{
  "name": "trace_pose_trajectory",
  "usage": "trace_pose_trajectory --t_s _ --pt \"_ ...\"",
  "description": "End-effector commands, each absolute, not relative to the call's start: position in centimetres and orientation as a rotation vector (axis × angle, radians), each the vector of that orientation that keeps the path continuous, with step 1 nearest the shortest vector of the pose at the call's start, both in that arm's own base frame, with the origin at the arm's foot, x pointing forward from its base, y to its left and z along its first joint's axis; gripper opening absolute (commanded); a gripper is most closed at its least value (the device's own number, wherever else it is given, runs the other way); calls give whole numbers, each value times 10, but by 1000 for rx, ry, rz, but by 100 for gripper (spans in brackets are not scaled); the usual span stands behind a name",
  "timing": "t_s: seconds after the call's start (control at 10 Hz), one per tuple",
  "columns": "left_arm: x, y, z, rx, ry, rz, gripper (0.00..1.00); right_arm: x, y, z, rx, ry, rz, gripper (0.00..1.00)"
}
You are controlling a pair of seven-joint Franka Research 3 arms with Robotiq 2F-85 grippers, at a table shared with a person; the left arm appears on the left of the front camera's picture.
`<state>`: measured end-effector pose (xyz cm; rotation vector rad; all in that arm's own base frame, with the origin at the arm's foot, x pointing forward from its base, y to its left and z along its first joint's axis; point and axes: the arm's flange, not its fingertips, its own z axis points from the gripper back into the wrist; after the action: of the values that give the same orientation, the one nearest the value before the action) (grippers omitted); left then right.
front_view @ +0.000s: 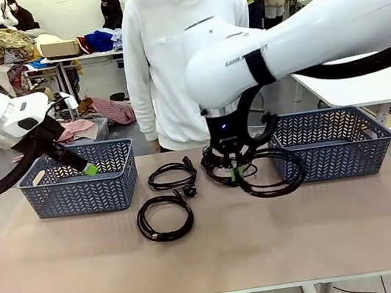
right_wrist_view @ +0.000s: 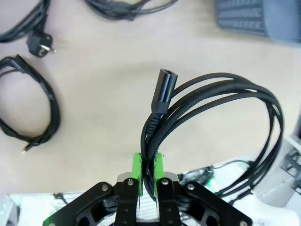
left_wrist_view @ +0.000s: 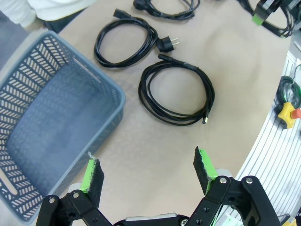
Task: Organize the cables according to human instructions.
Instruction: Pick up a bundle of cables and place it in the basket indicated by the human.
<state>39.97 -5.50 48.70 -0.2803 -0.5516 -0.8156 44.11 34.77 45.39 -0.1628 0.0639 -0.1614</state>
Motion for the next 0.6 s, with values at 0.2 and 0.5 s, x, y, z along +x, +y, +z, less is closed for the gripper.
trace_pose_trajectory --t_s 0.2,0.5 --pt "401 -52 485 -300 -558 -828 100 441 283 503 -157 56 -122 0" --pt "401 -52 485 -300 -558 -828 100 464 228 525 -178 53 -142 0"
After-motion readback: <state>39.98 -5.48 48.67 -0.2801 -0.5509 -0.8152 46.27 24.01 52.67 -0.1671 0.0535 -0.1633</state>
